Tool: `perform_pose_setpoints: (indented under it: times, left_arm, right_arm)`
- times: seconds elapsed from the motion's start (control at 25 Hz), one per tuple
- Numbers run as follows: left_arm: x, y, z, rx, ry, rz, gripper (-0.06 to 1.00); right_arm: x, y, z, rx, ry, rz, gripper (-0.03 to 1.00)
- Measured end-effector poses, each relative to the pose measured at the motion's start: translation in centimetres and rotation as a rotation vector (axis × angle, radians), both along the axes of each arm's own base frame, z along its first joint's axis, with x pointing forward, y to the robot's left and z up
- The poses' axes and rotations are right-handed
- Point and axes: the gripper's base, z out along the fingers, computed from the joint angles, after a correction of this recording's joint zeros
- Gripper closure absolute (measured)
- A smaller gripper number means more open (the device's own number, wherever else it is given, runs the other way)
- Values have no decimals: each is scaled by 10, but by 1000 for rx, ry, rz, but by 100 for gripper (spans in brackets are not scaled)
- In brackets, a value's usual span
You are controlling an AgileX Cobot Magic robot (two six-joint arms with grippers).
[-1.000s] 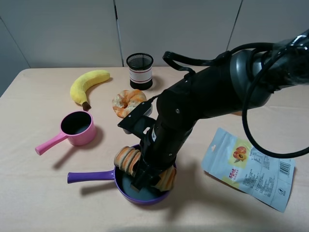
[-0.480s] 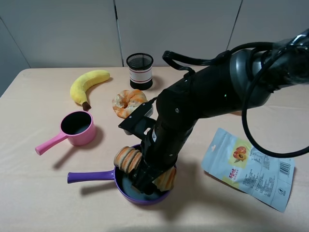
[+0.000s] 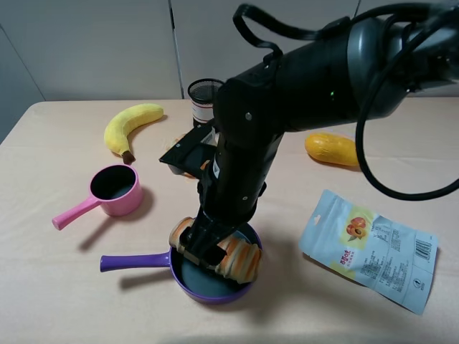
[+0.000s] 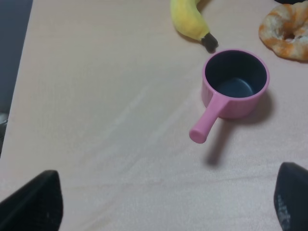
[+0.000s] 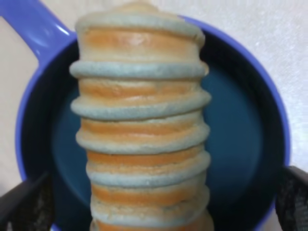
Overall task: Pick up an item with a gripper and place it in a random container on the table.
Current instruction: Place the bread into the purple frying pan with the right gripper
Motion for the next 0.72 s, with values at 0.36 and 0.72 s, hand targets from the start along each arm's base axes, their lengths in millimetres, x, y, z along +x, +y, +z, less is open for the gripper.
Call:
perform_pose_setpoints:
  times: [0.36, 0.72]
  left_arm:
    - [0, 0, 0, 0, 0, 0, 6]
    - [0, 0, 0, 0, 0, 0, 6]
  right_arm:
    - [-3, -8, 51, 11, -27, -8, 27]
    - [-7, -32, 86, 0, -17, -33, 27]
